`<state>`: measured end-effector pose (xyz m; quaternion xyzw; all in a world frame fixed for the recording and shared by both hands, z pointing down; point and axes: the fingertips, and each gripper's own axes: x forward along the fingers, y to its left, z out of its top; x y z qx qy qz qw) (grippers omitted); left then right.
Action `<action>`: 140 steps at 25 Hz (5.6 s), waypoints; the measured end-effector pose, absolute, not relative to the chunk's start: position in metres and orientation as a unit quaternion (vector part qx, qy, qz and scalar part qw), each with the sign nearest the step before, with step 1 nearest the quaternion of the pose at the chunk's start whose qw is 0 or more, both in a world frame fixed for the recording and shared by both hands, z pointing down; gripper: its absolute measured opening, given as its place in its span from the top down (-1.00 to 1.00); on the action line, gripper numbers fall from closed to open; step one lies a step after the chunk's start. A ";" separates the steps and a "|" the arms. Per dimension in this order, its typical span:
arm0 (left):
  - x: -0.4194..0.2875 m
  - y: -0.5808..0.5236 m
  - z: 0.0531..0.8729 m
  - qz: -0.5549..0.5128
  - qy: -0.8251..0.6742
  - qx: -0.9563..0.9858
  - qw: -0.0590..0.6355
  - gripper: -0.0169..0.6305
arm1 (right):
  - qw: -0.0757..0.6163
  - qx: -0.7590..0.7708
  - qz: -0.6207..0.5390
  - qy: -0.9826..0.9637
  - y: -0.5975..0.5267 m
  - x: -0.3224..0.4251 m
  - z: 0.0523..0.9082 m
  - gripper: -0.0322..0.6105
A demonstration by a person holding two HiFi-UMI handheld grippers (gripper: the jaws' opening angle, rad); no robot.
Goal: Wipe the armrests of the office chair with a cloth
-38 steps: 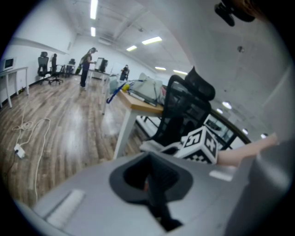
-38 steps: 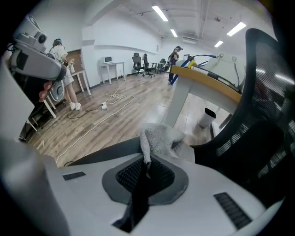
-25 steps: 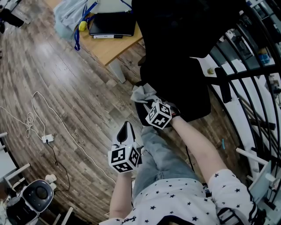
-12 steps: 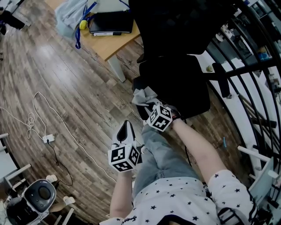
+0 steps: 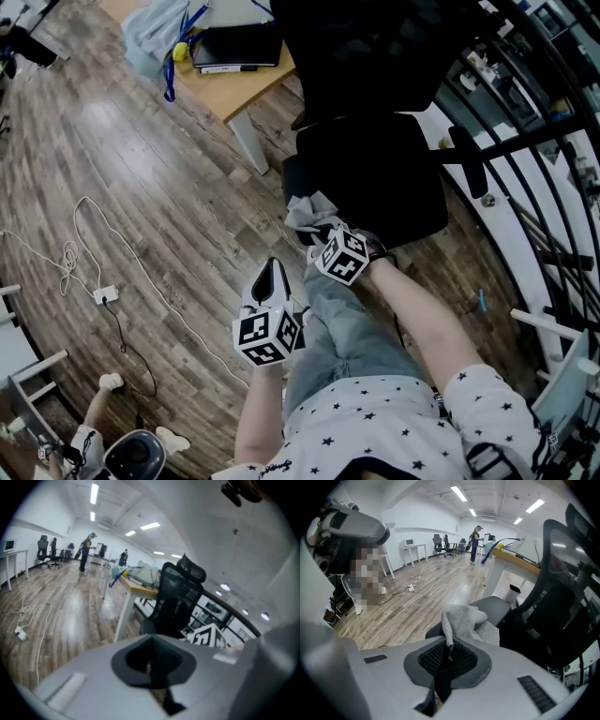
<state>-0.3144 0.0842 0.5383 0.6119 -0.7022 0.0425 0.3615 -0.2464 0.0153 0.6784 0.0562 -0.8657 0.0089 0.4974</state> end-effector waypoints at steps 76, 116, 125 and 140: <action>-0.097 0.137 0.408 0.005 -0.711 0.649 0.271 0.93 | 0.253 0.220 0.021 -0.942 0.100 0.025 0.411 0.81; 0.089 -0.035 0.435 0.039 -0.684 0.670 0.285 0.93 | 0.220 0.288 0.044 -0.931 -0.080 0.232 0.417 0.81; 0.094 -0.093 0.447 0.042 -0.659 0.688 0.300 0.93 | 0.231 0.320 0.051 -0.917 -0.141 0.235 0.431 0.81; 0.078 -0.165 0.489 0.064 -0.629 0.696 0.342 0.93 | 0.274 0.328 0.059 -0.902 -0.251 0.202 0.484 0.81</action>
